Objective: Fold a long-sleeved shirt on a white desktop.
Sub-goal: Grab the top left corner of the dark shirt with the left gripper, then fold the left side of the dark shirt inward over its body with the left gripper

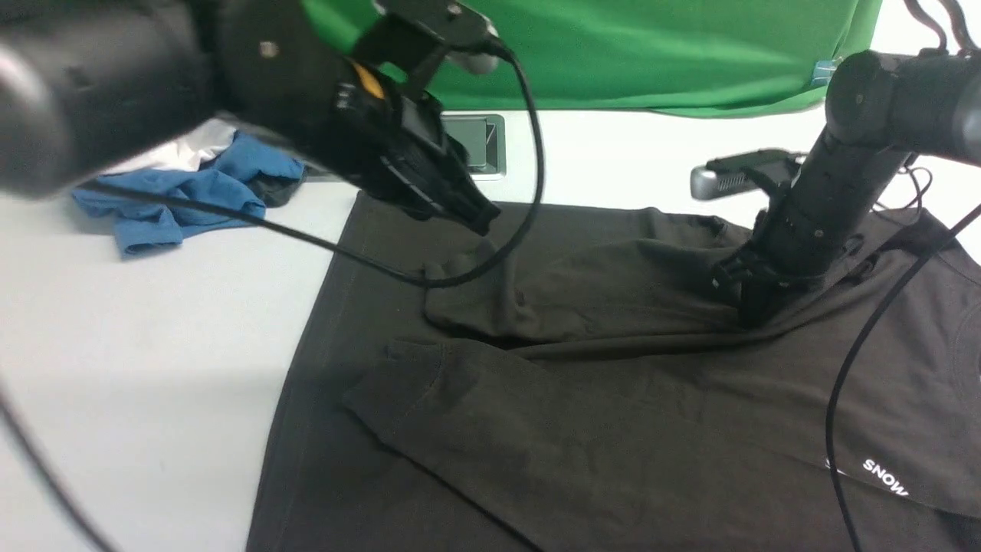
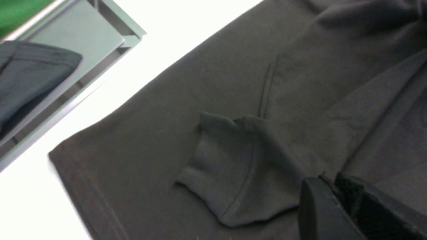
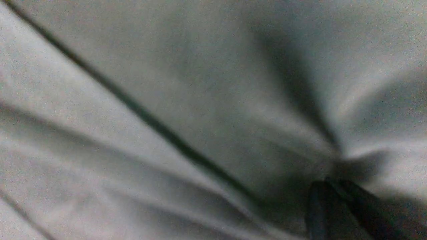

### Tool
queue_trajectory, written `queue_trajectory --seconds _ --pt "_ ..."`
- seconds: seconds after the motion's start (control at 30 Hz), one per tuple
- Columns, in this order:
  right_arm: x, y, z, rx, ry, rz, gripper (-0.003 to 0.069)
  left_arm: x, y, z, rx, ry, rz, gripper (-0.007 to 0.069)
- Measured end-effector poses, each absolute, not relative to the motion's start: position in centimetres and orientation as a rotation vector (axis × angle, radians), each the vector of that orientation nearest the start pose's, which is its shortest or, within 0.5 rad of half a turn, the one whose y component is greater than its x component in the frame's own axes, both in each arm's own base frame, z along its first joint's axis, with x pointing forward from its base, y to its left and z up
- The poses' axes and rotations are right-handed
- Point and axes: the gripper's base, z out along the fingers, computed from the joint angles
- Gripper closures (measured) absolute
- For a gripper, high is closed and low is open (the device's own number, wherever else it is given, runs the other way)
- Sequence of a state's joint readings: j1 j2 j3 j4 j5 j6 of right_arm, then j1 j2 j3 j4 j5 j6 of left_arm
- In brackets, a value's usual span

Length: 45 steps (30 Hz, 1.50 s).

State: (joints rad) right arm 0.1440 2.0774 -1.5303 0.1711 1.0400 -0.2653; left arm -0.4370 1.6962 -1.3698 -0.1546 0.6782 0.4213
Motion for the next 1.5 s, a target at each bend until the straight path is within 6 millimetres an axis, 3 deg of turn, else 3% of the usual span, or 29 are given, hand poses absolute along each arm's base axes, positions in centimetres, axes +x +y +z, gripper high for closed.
queue_trajectory --seconds 0.1,0.13,0.17,0.33,0.43,0.47,0.6,0.8,0.93,0.97,1.0,1.07,1.17,1.3,1.5 --pt "40.7 7.2 17.2 -0.485 2.998 0.218 0.0596 35.8 -17.4 27.0 0.919 2.349 -0.204 0.043" --pt "40.7 7.2 17.2 -0.485 2.997 0.218 0.0596 35.9 -17.4 27.1 0.916 2.346 -0.206 0.043" --pt "40.7 7.2 17.2 -0.484 2.993 0.214 0.0591 37.3 -17.7 25.9 0.893 2.37 -0.222 0.0361" --pt "41.0 7.2 17.2 -0.476 2.971 0.203 0.0578 40.9 -18.6 23.0 0.829 2.4 -0.268 0.0194" --pt "41.0 7.2 17.2 -0.475 2.967 0.202 0.0575 42.2 -19.0 21.8 0.817 2.427 -0.283 0.0148" --pt "41.0 7.2 17.2 -0.475 2.966 0.202 0.0571 43.0 -19.5 20.5 0.825 2.47 -0.301 0.0123" --pt "41.0 7.2 17.2 -0.473 2.963 0.201 0.0566 44.0 -20.1 18.8 0.828 2.534 -0.331 0.0111" --pt "41.1 7.2 17.2 -0.471 2.961 0.201 0.0562 43.6 -20.1 17.8 0.853 2.642 -0.357 0.0186" --pt "41.2 7.2 17.2 -0.468 2.952 0.199 0.0557 43.4 -20.0 17.7 0.883 2.668 -0.353 0.0413" --pt "41.2 7.2 17.2 -0.468 2.952 0.199 0.0557 43.4 -20.0 17.7 0.883 2.667 -0.353 0.0426" --pt "41.2 7.2 17.2 -0.468 2.952 0.199 0.0555 43.3 -19.9 17.9 0.899 2.672 -0.342 0.0515" --pt "41.2 7.2 17.2 -0.468 2.952 0.199 0.0554 42.9 -19.8 18.7 0.919 2.677 -0.334 0.0587" --pt "41.2 7.2 17.2 -0.467 2.952 0.198 0.0551 42.1 -19.4 20.5 0.934 2.684 -0.338 0.0596" --pt "41.2 7.2 17.2 -0.468 2.952 0.198 0.0549 39.4 -18.6 22.8 0.921 2.695 -0.343 0.0596" --pt "41.3 7.2 17.3 -0.463 2.935 0.193 0.0547 35.8 -17.3 22.7 0.908 2.736 -0.307 0.0596"
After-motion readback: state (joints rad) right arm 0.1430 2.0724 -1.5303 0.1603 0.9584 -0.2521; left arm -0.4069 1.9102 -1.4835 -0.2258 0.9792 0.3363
